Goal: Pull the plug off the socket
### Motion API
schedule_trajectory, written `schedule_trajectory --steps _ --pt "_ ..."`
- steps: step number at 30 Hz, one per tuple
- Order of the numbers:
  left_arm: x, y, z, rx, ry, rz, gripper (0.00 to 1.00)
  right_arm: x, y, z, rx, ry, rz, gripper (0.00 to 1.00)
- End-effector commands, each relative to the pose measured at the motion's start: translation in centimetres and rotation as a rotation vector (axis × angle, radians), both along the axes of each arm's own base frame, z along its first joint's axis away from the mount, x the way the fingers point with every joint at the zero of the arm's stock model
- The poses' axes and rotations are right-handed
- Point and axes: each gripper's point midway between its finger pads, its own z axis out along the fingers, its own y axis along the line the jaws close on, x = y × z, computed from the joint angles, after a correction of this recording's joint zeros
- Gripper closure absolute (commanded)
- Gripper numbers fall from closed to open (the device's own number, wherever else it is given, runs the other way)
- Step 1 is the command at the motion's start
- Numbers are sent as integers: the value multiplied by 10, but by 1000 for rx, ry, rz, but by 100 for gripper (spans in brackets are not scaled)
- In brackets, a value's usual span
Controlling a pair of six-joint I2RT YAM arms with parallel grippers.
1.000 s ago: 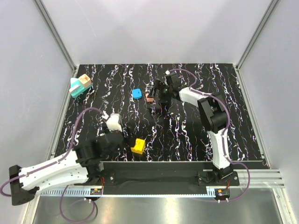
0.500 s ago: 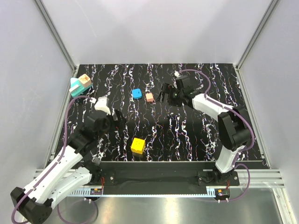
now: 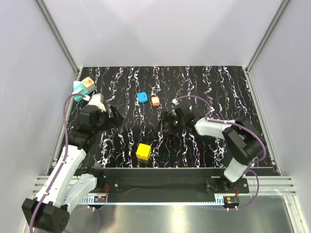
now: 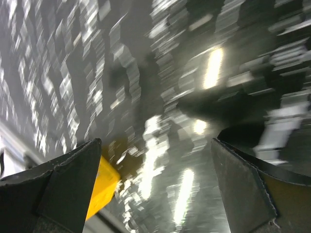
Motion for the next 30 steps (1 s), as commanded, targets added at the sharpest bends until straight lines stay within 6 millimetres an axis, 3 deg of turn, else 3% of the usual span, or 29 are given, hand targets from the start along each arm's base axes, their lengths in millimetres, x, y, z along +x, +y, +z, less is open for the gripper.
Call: schedule_trajectory --steps 1,4,7,8,11,13,20,22,24,25,26,28,30 --pt "11 9 33 -51 -85 -9 3 -42 34 21 89 -49 118 0" --pt "28 39 40 -93 -48 66 3 -65 30 30 129 -66 140 0" --pt "46 56 36 -181 2 97 4 -62 14 43 99 -167 108 0" --pt "55 75 35 -204 16 152 4 -61 10 46 85 -193 106 0" --pt "70 104 35 -251 12 242 5 -58 4 52 54 -248 118 0" --pt "80 119 39 -272 -33 285 6 -64 3 49 55 -236 143 1" --pt "87 198 8 -350 -116 602 9 -82 -4 20 59 -211 189 0" --pt "95 217 9 -423 -213 651 9 -84 -3 12 53 -203 206 0" --pt "105 220 1 -502 -234 630 22 -86 -1 12 62 -203 228 0" --pt "113 227 13 -524 -308 606 32 -86 2 12 66 -203 243 0" --pt "120 228 0 -545 -281 592 37 -86 4 12 73 -204 253 0" --pt "128 236 -6 -534 -263 598 39 -87 9 9 88 -198 283 0" --pt "133 247 -29 -519 -208 643 35 -90 12 6 92 -182 307 0"
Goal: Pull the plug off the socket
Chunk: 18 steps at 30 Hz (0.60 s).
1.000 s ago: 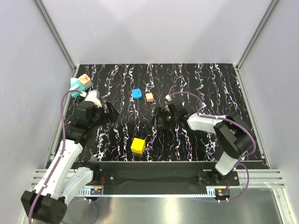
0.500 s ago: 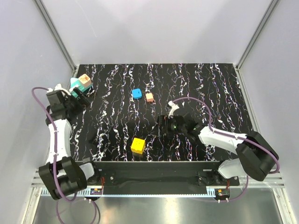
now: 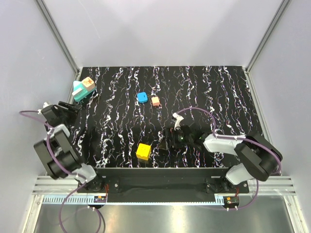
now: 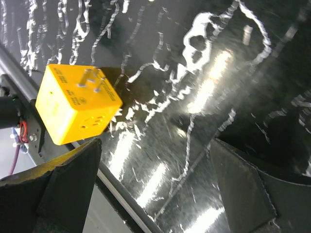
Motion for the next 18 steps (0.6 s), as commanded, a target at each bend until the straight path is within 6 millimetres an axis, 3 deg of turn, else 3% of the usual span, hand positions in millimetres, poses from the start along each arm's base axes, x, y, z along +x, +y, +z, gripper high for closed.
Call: schedule_trajectory --steps 1,2,4,6,7,11,18 --pt "31 20 31 84 -119 -13 35 6 16 5 45 -30 72 0" --pt "32 25 21 83 -87 -5 36 7 17 5 48 -23 74 0" --pt "33 41 10 111 -39 32 49 6 17 4 48 -17 77 0" --pt "34 52 4 123 -20 61 56 8 16 5 55 -15 72 0" --pt "36 58 4 130 -20 71 68 8 14 4 56 -12 69 0" --pt "44 73 -12 114 -13 112 89 12 10 2 69 6 55 0" --pt "65 100 -26 124 -52 204 100 18 6 -3 91 41 38 0"
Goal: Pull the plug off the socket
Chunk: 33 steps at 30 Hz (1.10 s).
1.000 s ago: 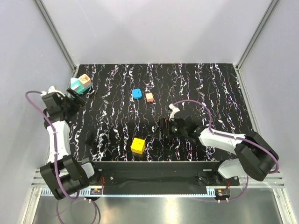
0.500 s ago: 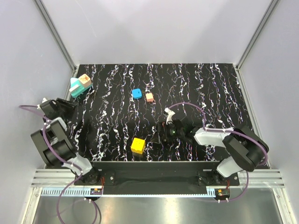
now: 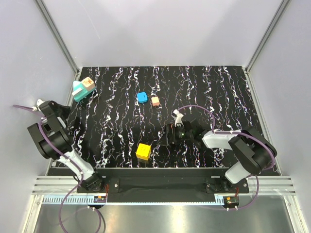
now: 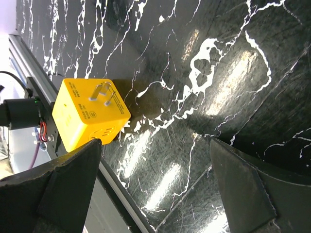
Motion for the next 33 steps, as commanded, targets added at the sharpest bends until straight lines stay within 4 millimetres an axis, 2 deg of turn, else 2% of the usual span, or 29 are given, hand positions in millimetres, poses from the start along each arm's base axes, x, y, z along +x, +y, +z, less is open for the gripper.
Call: schedule_trajectory --steps 1,3,6,10,12,17,27,33 --pt "19 28 20 62 -114 97 100 3 -3 -7 1 14 -3 0" --pt "20 41 25 83 -130 179 100 3 -3 -7 3 21 -5 0" --pt "28 47 21 42 -119 257 100 4 -3 -8 7 25 -5 0" --pt "47 31 2 -98 -97 292 100 4 -2 -8 13 31 -1 0" --pt "48 26 -4 -133 -93 320 100 4 -3 -8 16 31 -1 0" --pt "61 26 -11 -157 -92 375 100 4 -4 -4 37 24 0 0" --pt "86 30 -8 -164 -112 381 100 4 -6 -3 57 32 -1 0" --pt "92 31 -22 -181 -88 389 99 5 -8 -5 60 43 -5 0"
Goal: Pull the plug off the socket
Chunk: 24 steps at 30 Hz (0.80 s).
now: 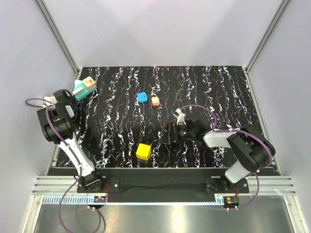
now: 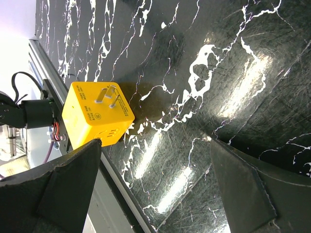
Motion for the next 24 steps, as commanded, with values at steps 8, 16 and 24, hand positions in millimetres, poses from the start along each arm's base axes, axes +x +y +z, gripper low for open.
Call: schedule_trajectory --steps 8,16,24 --pt "22 -2 0 -33 -47 -40 99 0 -4 -7 3 20 -3 0" --pt "52 -62 17 -8 -62 -275 100 -1 -5 -5 9 18 0 0" --pt "4 -108 27 -27 -35 -391 83 -3 -4 -3 19 21 5 0"
